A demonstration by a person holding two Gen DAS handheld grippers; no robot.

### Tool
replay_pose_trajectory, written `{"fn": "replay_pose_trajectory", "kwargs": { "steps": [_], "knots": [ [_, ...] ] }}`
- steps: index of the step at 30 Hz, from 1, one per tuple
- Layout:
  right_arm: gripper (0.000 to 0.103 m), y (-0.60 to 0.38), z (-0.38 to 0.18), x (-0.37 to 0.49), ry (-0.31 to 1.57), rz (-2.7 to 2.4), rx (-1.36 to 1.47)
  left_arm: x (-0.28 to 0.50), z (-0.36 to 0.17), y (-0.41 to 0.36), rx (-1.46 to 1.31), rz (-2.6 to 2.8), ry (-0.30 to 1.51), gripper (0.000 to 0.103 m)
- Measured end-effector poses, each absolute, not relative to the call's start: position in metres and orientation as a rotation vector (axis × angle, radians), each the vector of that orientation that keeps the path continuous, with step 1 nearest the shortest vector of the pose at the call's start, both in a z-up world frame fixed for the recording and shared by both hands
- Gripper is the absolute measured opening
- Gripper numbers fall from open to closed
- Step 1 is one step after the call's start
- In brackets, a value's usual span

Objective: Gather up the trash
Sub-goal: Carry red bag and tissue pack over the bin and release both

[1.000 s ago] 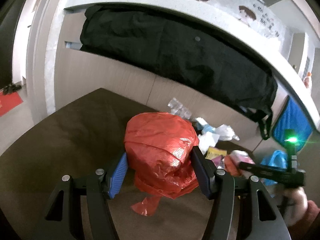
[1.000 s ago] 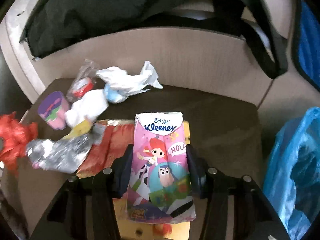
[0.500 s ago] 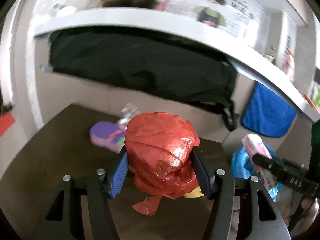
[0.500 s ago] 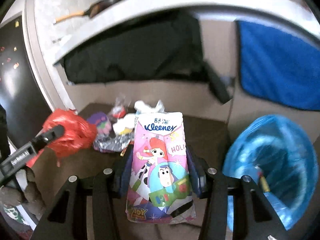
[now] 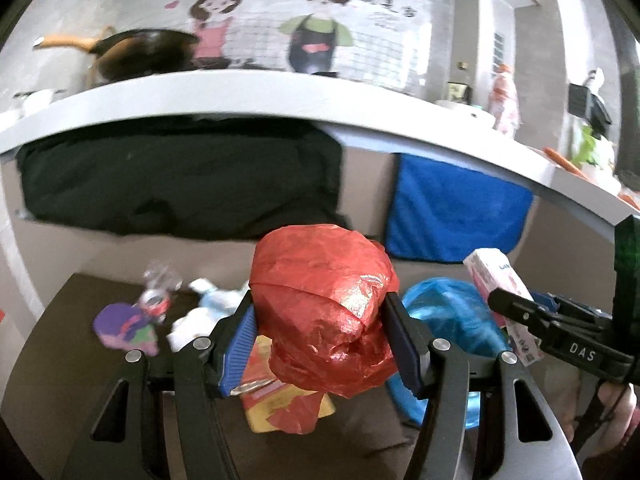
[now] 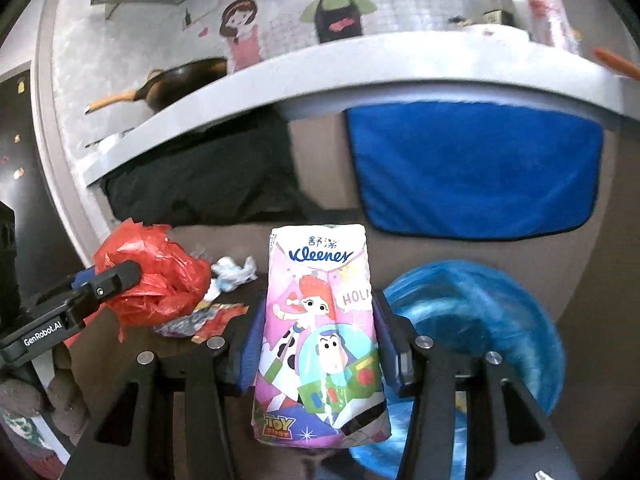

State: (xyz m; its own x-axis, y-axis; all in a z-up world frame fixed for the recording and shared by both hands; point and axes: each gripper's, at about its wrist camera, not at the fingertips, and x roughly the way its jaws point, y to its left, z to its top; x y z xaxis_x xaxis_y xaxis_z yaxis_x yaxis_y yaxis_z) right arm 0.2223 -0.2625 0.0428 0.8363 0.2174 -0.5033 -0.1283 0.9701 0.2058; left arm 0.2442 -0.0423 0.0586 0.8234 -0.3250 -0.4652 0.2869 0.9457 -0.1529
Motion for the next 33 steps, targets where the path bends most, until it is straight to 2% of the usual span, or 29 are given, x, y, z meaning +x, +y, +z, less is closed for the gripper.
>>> {"fn": "replay_pose_trajectory", "kwargs": {
  "steps": [13,33],
  "knots": [
    [0.046,-0.328,0.076,0.201,0.462,0.02,0.088,0.262,0.071,-0.142,-0.002,-0.5,0.489,0.061],
    [0.047,-0.381,0.013,0.218,0.56,0.004,0.217,0.289,0.004,-0.187,-0.016,-0.565,0.663,0.061]
  ]
}}
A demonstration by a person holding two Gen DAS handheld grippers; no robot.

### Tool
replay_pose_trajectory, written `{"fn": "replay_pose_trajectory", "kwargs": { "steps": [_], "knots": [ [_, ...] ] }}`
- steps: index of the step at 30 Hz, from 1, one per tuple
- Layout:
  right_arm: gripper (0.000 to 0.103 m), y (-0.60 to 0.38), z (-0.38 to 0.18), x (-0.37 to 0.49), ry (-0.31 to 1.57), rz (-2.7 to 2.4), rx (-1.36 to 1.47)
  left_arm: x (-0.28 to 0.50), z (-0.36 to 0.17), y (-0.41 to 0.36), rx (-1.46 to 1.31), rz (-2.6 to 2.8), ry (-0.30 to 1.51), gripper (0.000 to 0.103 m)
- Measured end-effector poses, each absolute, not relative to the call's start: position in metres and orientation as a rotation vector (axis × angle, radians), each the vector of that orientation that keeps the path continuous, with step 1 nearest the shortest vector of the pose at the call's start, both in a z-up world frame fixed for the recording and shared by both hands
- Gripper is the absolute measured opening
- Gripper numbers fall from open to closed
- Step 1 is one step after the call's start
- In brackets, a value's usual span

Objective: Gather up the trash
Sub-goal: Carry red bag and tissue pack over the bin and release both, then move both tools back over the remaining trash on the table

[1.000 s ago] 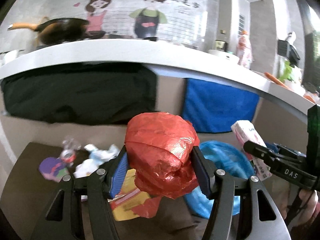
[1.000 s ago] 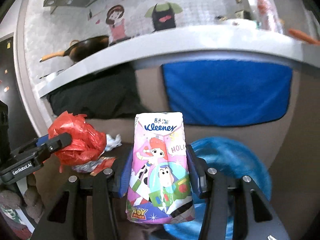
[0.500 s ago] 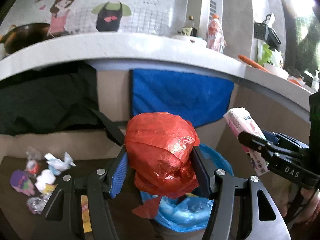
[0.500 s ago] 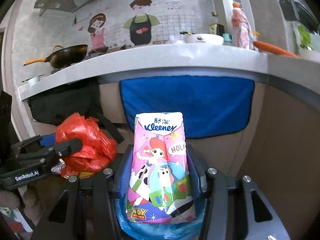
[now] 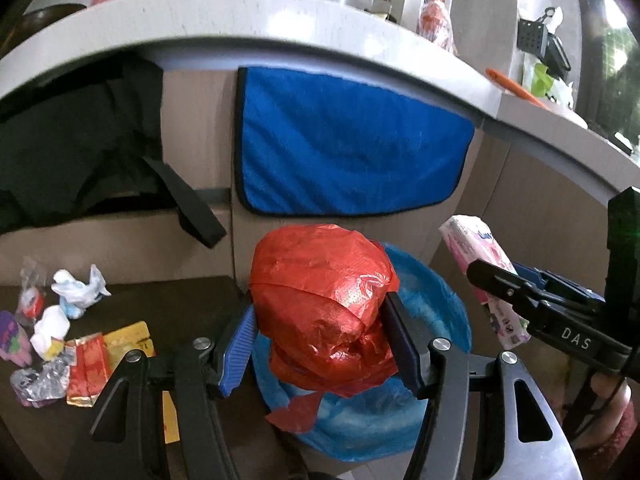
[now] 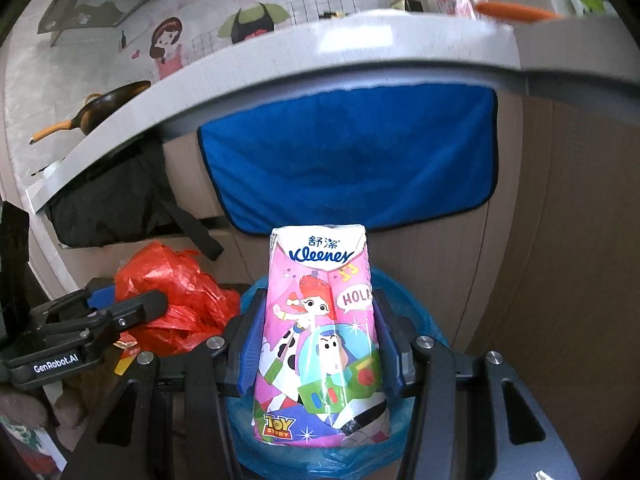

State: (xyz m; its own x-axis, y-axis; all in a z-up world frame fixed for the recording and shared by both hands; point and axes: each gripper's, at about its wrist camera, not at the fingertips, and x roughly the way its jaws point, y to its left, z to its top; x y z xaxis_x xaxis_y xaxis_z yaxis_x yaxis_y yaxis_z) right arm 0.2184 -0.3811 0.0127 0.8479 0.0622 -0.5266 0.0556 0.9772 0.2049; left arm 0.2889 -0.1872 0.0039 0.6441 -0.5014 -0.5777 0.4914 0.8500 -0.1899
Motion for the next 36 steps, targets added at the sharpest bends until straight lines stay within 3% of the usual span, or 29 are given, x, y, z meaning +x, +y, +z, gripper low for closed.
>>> {"fn": "replay_pose_trajectory", "kwargs": {
  "steps": [19,23,28,36],
  "knots": [
    [0.052,-0.388,-0.027,0.239,0.626,0.012,0.269,0.319,-0.034,-0.212,-0.002,-0.606,0.717,0.061],
    [0.066,-0.394,-0.029,0.24,0.615,0.019,0.307,0.329,-0.042,-0.213,-0.023,-0.667,0.765,0.07],
    [0.066,-0.397,-0.025,0.235,0.604,0.002,0.311,0.337,-0.04,-0.201,-0.095,-0.664,0.781,0.089],
    [0.066,-0.386,-0.014,0.222,0.578,-0.028,0.28,0.328,-0.019,-0.163,-0.114,-0.582,0.705,0.092]
  ]
}}
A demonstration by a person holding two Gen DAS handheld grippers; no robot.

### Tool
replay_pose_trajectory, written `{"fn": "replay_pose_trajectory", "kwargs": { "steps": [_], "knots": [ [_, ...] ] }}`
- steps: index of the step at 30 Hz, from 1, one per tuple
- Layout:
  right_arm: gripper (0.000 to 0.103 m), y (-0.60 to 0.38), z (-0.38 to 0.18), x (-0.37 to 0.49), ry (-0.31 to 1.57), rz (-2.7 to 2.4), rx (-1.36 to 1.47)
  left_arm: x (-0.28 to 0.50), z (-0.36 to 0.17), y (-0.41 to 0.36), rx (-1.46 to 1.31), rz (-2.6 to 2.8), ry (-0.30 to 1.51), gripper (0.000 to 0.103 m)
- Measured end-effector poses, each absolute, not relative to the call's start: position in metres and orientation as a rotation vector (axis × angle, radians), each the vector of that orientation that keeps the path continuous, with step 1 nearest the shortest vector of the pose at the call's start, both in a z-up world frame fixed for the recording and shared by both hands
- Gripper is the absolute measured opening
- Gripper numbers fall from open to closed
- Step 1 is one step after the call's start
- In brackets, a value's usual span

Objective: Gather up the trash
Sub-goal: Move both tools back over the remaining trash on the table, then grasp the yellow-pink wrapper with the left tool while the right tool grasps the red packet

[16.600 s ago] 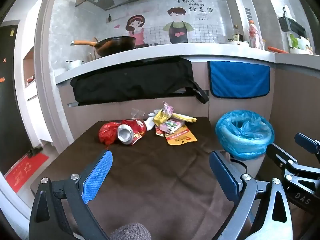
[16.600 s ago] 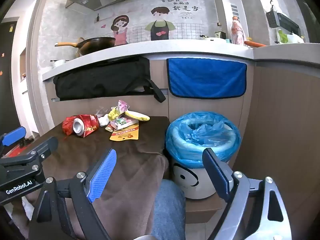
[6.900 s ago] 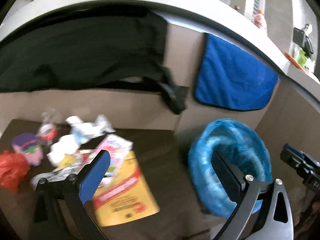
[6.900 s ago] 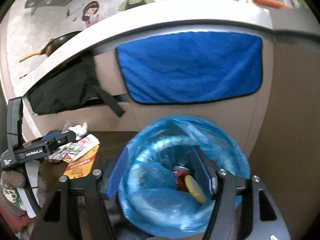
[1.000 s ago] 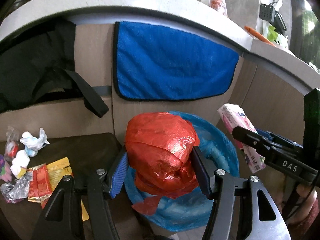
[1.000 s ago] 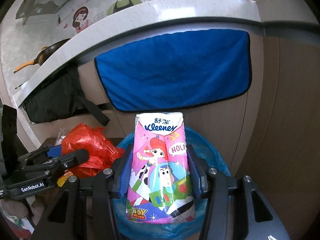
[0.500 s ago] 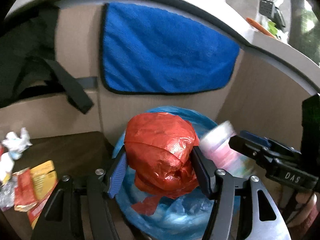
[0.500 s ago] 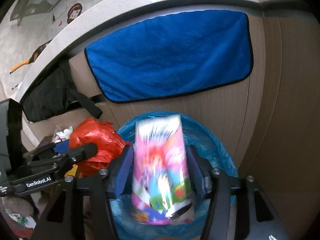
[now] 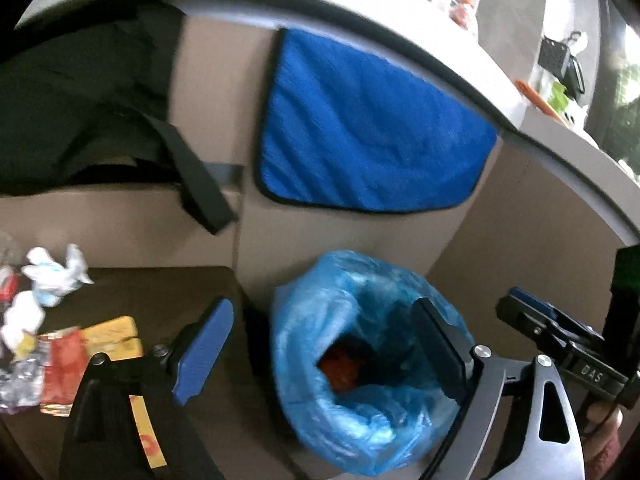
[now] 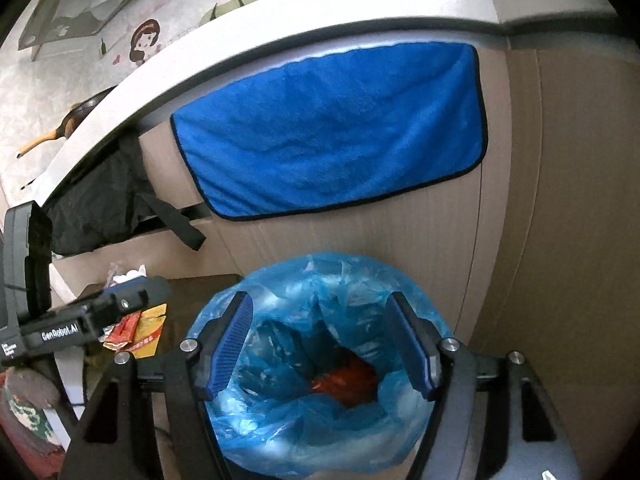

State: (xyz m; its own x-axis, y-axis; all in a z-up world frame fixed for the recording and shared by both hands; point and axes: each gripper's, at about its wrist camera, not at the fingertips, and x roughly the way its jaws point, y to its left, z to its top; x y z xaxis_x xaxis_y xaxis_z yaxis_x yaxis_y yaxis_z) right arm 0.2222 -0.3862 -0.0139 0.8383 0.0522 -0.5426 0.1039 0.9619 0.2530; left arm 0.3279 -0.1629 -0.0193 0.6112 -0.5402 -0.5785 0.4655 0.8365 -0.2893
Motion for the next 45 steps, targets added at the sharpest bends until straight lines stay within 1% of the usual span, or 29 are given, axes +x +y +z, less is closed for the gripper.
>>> {"fn": "replay_pose_trajectory", "kwargs": {
  "steps": [5,6,7,8,11,16,24,30,33,38,41,45],
  "knots": [
    [0.066,-0.365,-0.001,0.217,0.558,-0.043,0.227,0.319,-0.009,-0.121,-0.123,-0.507,0.651,0.094],
    [0.066,-0.359,0.002,0.216,0.552,-0.047,0.212,0.319,-0.008,-0.112,-0.123,-0.49,0.645,0.095],
    [0.067,-0.355,0.004,0.215,0.548,-0.048,0.201,0.317,-0.007,-0.1,-0.115,-0.463,0.637,0.099],
    [0.068,-0.349,0.006,0.215,0.546,-0.047,0.189,0.315,-0.007,-0.092,-0.107,-0.44,0.626,0.1],
    [0.07,-0.329,0.011,0.216,0.536,-0.024,0.164,0.31,-0.011,-0.056,-0.101,-0.378,0.606,0.1],
    [0.071,-0.287,0.014,0.225,0.542,0.046,0.138,0.306,-0.019,0.016,-0.179,-0.289,0.635,0.1],
    [0.071,-0.21,0.01,0.251,0.617,0.174,0.104,0.297,-0.03,0.131,-0.243,-0.08,0.637,0.1],
    [0.071,-0.163,-0.002,0.267,0.672,0.244,0.073,0.295,-0.05,0.188,-0.289,0.011,0.695,0.099],
    [0.071,-0.144,-0.011,0.276,0.711,0.282,0.073,0.293,-0.057,0.196,-0.294,0.018,0.703,0.099],
    [0.071,-0.126,-0.022,0.282,0.745,0.31,0.071,0.312,-0.063,0.197,-0.341,-0.022,0.736,0.093],
    [0.071,-0.121,-0.028,0.282,0.76,0.308,0.052,0.32,-0.061,0.182,-0.359,-0.094,0.747,0.093],
    [0.071,-0.126,-0.037,0.282,0.789,0.316,0.068,0.318,-0.059,0.142,-0.27,-0.201,0.752,0.09]
  ]
}}
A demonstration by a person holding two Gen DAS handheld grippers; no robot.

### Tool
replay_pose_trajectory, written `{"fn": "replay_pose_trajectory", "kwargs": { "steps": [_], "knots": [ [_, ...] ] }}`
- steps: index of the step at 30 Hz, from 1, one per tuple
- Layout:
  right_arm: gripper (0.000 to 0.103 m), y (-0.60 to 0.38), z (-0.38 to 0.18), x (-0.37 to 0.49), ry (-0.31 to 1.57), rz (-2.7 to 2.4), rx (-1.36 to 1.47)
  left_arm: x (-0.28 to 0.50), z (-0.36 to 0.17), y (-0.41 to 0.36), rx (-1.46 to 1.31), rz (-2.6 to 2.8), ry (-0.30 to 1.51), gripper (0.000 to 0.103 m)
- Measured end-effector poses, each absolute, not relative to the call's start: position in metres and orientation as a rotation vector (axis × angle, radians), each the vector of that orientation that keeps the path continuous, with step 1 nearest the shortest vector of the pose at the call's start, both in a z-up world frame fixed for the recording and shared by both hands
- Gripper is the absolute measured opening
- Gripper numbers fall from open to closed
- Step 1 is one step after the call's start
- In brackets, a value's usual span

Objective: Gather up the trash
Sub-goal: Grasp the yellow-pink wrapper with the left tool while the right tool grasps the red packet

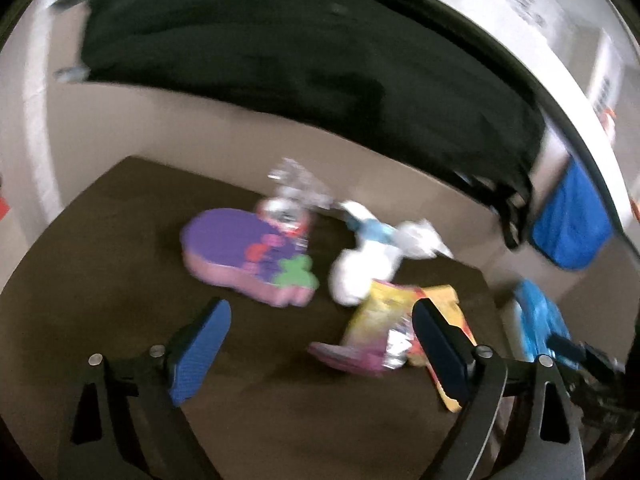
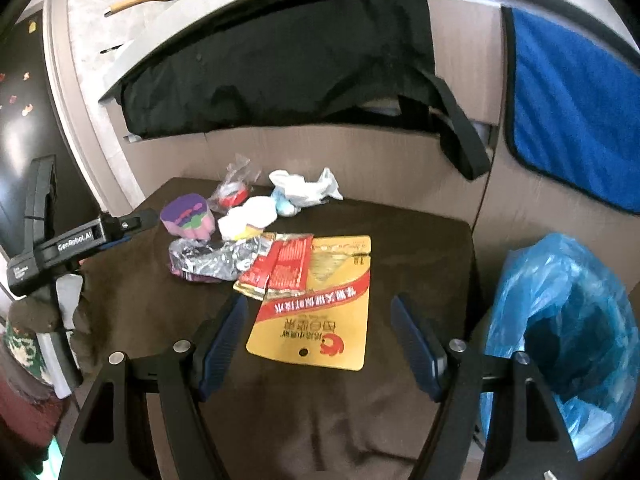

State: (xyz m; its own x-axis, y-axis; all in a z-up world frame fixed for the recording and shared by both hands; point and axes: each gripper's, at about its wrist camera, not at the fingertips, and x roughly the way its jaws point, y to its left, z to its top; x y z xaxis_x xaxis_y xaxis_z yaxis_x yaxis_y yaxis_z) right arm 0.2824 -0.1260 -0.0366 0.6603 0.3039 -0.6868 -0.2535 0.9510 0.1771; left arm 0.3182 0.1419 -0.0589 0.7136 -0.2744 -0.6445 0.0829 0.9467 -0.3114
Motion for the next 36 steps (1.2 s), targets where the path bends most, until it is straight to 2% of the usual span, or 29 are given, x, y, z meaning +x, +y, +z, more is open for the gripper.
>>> {"fn": "replay_pose_trajectory", "kwargs": {
  "steps": [3,5,12,13,16,19,25,32,36],
  "knots": [
    [0.071,-0.134,-0.042,0.283,0.807,0.321,0.099,0.318,-0.062,0.123,-0.211,-0.205,0.764,0.084],
    [0.071,-0.14,-0.045,0.282,0.813,0.317,0.113,0.319,-0.065,0.116,-0.18,-0.195,0.78,0.071],
    [0.071,-0.154,-0.054,0.279,0.827,0.32,0.166,0.333,-0.08,0.1,-0.162,-0.198,0.848,0.069],
    [0.071,-0.155,-0.055,0.279,0.829,0.321,0.171,0.336,-0.083,0.097,-0.159,-0.196,0.865,0.063],
    [0.071,-0.156,-0.056,0.277,0.834,0.324,0.171,0.342,-0.092,0.097,-0.168,-0.183,0.896,0.031],
    [0.071,-0.154,-0.055,0.275,0.835,0.325,0.152,0.336,-0.083,0.111,-0.202,-0.16,0.848,0.02],
    [0.071,-0.144,-0.051,0.282,0.836,0.326,0.117,0.314,-0.059,0.158,-0.252,-0.096,0.758,0.02],
    [0.071,-0.095,-0.041,0.314,0.82,0.371,0.015,0.287,-0.056,0.2,-0.311,-0.069,0.711,0.019],
    [0.071,-0.062,-0.055,0.339,0.856,0.383,-0.013,0.28,-0.056,0.212,-0.339,-0.062,0.671,0.019]
  ]
}}
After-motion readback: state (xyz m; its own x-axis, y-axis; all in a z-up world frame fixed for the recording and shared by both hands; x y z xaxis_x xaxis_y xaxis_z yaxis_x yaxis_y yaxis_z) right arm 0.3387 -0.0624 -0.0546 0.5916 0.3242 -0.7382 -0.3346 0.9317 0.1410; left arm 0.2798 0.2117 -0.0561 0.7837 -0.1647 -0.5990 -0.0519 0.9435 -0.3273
